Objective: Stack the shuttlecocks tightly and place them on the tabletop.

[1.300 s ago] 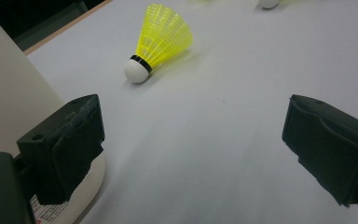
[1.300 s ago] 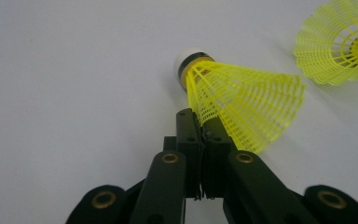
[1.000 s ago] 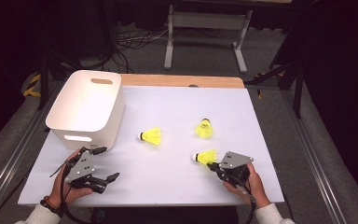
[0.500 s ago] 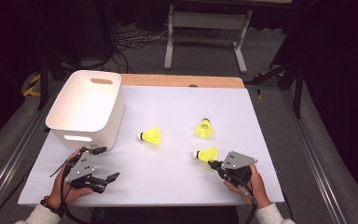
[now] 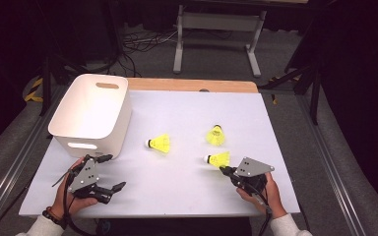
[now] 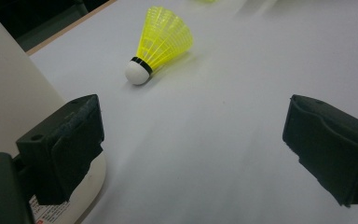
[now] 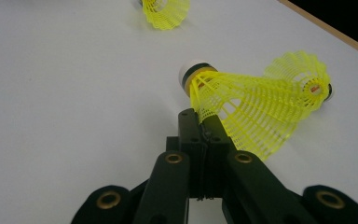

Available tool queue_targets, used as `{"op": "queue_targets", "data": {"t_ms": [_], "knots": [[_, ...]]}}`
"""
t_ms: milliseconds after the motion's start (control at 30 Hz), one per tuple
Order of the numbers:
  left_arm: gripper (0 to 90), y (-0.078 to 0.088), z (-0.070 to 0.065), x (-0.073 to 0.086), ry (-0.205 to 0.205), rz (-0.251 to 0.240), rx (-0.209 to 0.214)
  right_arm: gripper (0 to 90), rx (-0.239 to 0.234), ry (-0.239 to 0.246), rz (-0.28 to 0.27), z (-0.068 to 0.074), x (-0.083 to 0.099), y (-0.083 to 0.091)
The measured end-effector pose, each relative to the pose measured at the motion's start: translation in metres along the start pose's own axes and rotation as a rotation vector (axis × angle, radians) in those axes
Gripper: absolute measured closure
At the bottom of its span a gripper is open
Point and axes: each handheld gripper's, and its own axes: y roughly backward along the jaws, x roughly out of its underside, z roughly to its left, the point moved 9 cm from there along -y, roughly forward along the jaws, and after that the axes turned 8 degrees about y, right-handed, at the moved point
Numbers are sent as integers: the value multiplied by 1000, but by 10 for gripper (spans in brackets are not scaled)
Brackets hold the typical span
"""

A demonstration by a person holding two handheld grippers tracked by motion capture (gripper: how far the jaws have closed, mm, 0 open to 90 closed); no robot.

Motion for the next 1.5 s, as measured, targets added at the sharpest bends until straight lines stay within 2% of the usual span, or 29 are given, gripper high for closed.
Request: {"op": "queue_targets", "data": {"t_ms": [467,967,1200,1500], "knots": [[59,1,0,-1,1,-9,1,900,11,11,-21,-3,-10,-2],[57,2,0,-1,2,-12,-1,899,1,21,-35,-4,-21,-10],[57,3,1,-1,1,-10,-4,899,-10,43,-36,-2,-30,-19],[57,5,1,-1,4,-16,-5,900,-32,62,-40,-2,-43,-39]]}}
